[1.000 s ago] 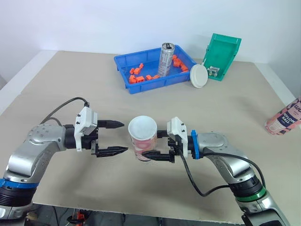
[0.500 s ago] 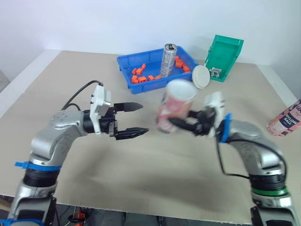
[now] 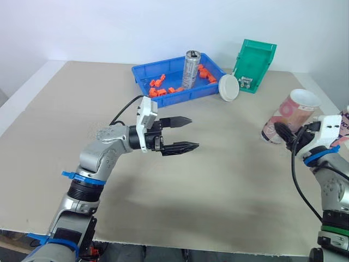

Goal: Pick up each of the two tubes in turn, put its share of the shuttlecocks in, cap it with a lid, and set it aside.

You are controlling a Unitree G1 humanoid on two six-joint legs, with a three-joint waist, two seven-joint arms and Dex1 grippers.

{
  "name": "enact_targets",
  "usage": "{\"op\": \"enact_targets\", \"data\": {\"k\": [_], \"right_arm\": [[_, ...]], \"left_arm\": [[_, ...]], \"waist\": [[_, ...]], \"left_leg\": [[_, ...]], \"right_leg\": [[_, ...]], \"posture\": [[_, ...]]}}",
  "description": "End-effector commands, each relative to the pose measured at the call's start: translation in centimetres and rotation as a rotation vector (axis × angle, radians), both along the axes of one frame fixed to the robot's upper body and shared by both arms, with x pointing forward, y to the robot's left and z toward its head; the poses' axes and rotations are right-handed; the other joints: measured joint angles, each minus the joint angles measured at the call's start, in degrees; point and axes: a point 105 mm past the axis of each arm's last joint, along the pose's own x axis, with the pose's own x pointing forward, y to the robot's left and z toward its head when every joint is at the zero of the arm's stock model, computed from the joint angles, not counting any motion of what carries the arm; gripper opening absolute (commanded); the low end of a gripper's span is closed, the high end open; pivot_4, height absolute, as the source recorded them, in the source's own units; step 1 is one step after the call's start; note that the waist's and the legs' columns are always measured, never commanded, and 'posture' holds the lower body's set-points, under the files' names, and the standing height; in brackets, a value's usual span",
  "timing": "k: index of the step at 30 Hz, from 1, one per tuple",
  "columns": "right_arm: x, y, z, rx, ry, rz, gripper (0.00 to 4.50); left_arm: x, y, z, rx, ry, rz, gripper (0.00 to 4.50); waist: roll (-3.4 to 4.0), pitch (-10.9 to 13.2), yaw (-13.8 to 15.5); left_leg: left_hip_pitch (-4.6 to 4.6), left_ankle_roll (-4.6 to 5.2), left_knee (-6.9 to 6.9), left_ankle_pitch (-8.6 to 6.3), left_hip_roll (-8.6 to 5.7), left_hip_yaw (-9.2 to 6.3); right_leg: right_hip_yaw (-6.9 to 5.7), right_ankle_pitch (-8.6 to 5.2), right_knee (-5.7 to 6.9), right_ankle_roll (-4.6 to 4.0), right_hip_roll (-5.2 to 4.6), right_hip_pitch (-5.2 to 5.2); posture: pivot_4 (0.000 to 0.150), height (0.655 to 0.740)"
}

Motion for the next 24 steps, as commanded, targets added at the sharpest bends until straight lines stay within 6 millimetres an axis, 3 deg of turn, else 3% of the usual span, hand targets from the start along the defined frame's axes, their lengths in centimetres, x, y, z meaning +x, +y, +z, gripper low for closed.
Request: {"op": "enact_targets", "data": {"k": [1, 10, 13, 16, 24], "right_arm": [[-0.2, -1.3, 1.6, -0.023, -0.059, -0.053, 2.21], [0.4, -1.5, -2.7, 0.026, 0.081, -0.056, 2.21], [0.2, -0.1, -4.2, 0.094, 0.142, 0.033, 3.23], [0.0, -0.5, -4.5, 0.079, 0.166, 0.02, 4.45], [-1.3, -1.1, -5.4, -0.008, 0.253, 0.041, 4.45]], "left_arm": [[-0.2, -0.4, 0.8, -0.009, -0.051, -0.014, 4.5], [0.2, -0.5, 1.0, -0.021, -0.05, 0.001, 4.5], [0.2, -0.4, 0.9, -0.021, -0.049, 0.004, 4.5], [0.3, -0.3, 0.9, -0.022, -0.047, 0.01, 4.5], [0.3, -0.1, 1.0, -0.024, -0.043, 0.012, 4.5]], "waist": [[0.0, 0.0, 0.0], [0.03, 0.0, 0.0], [0.01, 0.0, 0.0], [0.07, 0.0, 0.0], [0.18, 0.0, 0.1]], "left_leg": [[0.0, 0.01, 0.0, 0.01, -0.01, 0.01], [0.0, 0.04, 0.0, 0.05, -0.01, 0.02], [0.07, 0.05, 0.0, 0.05, 0.0, 0.01], [0.09, 0.08, 0.0, 0.08, 0.01, 0.02], [0.05, 0.11, 0.0, 0.11, -0.05, 0.03]], "right_leg": [[0.01, -0.01, 0.0, 0.05, -0.01, 0.0], [0.03, 0.01, 0.0, 0.07, -0.01, 0.0], [0.03, 0.01, -0.01, 0.09, 0.01, 0.06], [0.04, 0.02, -0.02, 0.13, 0.02, 0.07], [0.06, -0.03, -0.05, 0.29, -0.02, 0.07]], "posture": [[0.15, 0.74], [0.15, 0.74], [0.15, 0.74], [0.15, 0.74], [0.15, 0.74]]}}
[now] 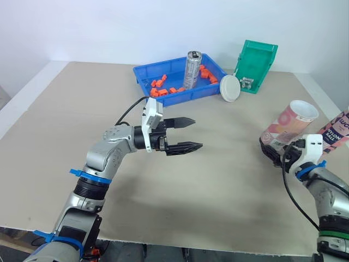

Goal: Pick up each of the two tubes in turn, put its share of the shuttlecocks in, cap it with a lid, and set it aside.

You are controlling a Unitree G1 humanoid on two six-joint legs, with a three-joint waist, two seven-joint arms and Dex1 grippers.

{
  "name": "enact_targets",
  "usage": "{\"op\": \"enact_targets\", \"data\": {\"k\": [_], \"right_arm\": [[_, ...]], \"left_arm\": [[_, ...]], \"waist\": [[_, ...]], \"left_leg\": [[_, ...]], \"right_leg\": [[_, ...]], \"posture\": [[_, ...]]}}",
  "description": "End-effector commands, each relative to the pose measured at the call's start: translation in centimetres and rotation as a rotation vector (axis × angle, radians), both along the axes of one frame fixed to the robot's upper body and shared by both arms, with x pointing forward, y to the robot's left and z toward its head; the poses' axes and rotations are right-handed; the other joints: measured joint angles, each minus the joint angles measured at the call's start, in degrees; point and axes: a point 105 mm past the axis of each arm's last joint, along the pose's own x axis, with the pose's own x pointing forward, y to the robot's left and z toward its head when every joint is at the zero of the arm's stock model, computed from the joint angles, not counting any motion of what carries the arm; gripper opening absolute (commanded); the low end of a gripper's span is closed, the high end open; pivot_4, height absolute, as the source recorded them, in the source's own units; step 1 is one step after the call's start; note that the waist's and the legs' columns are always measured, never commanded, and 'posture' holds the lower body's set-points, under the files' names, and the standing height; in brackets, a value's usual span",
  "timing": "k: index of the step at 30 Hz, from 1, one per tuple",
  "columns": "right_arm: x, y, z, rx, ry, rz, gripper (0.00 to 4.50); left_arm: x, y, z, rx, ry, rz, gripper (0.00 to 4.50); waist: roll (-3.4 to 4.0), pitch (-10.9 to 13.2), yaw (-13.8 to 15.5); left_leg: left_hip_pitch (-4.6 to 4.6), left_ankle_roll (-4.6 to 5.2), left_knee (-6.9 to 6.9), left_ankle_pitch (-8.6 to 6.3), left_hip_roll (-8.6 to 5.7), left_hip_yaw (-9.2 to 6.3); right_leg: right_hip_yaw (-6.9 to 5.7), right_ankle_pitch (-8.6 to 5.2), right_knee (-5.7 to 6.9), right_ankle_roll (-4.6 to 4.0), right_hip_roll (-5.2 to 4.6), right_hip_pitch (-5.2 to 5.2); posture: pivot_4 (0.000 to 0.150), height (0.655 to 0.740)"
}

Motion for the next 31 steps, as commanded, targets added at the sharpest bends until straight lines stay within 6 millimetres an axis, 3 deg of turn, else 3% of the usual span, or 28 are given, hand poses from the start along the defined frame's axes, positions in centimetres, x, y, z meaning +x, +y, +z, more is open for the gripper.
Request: {"op": "enact_targets", "data": {"k": [1, 10, 12, 14, 19, 25, 31], "right_arm": [[-0.3, -0.5, 1.6, -0.06, -0.024, 0.009, 4.45], [-2.7, 0.2, 3.3, -0.083, -0.003, 0.122, 4.45], [-3.4, 2.1, 5.3, -0.062, -0.053, 0.227, 4.45], [-4.7, 5.3, 7.1, -0.063, -0.091, 0.398, 4.45], [-6.5, 10.9, 8.8, -0.069, -0.115, 0.653, 4.45], [-7.1, 15.6, 6.4, -0.034, -0.049, 0.826, 4.45], [-6.8, 16.2, 4.2, 0.006, -0.016, 0.833, 4.45]], "left_arm": [[-0.1, 0.4, 1.3, -0.027, -0.043, 0.003, 4.5], [-0.3, 1.6, 0.0, 0.034, -0.021, 0.021, 4.5], [-0.2, 2.7, -1.2, 0.095, -0.001, 0.061, 4.5], [0.1, 4.3, -2.7, 0.156, 0.027, 0.126, 4.5], [0.7, 8.2, -5.0, 0.214, 0.125, 0.305, 4.5], [0.4, 12.3, -6.5, 0.21, 0.194, 0.485, 4.5], [0.2, 12.4, -7.1, 0.193, 0.2, 0.504, 4.5]], "waist": [[0.0, 0.0, 0.0], [0.02, 0.0, 0.0], [0.06, 0.0, -0.1], [0.19, 0.0, -0.3], [0.07, 0.0, -0.2], [-0.06, 0.1, 0.0], [-0.13, 0.1, 0.6]], "left_leg": [[0.0, 0.0, 0.0, 0.0, 0.0, 0.0], [0.0, 0.0, 0.0, 0.0, 0.0, 0.0], [0.0, 0.01, -0.02, 0.0, 0.0, 0.01], [0.02, 0.01, -0.02, 0.0, 0.03, 0.02], [0.13, 0.02, -0.1, 0.02, 0.1, -0.02], [0.05, -0.02, -0.11, 0.06, 0.1, 0.05], [-0.14, -0.03, -0.08, 0.07, 0.02, 0.05]], "right_leg": [[0.0, 0.0, 0.0, 0.0, 0.0, 0.0], [0.01, -0.01, 0.0, 0.03, 0.0, -0.01], [0.03, -0.01, 0.0, 0.03, 0.0, -0.02], [0.04, -0.01, 0.0, 0.01, 0.02, -0.03], [0.02, 0.01, 0.01, -0.02, 0.08, 0.02], [0.03, 0.01, -0.04, -0.06, -0.03, -0.04], [-0.06, -0.01, -0.1, 0.02, -0.15, -0.11]], "posture": [[0.15, 0.74], [0.15, 0.74], [0.15, 0.74], [0.15, 0.74], [0.15, 0.74], [0.15, 0.74], [0.15, 0.74]]}}
